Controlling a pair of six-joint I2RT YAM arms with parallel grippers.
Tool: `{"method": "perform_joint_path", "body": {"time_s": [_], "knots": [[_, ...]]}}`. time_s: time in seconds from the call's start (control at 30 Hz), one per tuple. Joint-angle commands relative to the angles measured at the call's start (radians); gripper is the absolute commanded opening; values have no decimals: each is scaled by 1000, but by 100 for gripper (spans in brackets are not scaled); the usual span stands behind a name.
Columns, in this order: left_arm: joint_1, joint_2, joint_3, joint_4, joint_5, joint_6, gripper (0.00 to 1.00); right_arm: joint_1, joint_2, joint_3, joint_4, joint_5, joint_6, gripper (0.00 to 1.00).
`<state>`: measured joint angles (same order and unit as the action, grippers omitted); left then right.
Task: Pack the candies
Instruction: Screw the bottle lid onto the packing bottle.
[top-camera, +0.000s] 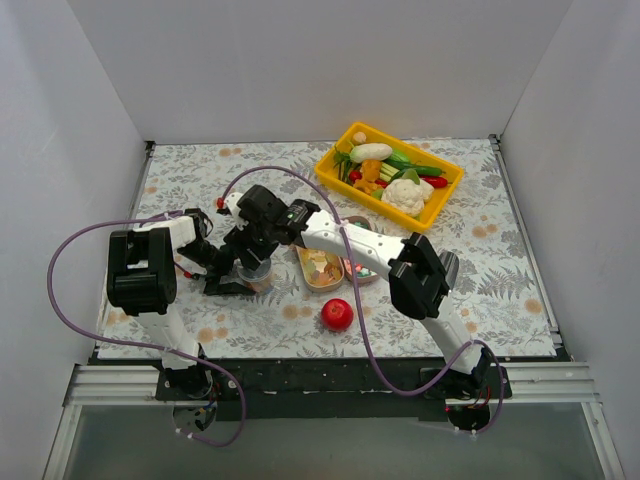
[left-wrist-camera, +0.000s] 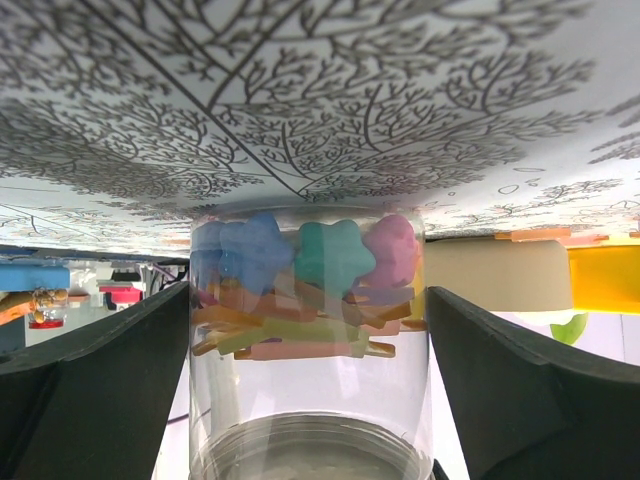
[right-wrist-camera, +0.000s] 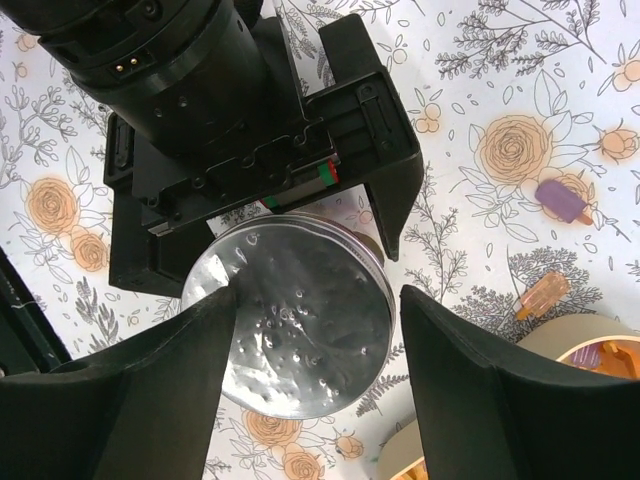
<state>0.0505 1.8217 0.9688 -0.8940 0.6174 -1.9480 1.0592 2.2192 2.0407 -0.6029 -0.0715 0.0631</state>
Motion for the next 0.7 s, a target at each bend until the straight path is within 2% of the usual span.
{"method": "perform_joint_path", "body": {"time_s": [0.0,0.4,0.67], "knots": [[5,143,-102,66,56,11,98,34,69,-7,-95,44,-51,75],[3,146,-119,75,56,12,98,65,168,-47,-172,174,-46,76],[5,143,-124,73,58,12,98,50,125,-13,-169,222,3,72]]}}
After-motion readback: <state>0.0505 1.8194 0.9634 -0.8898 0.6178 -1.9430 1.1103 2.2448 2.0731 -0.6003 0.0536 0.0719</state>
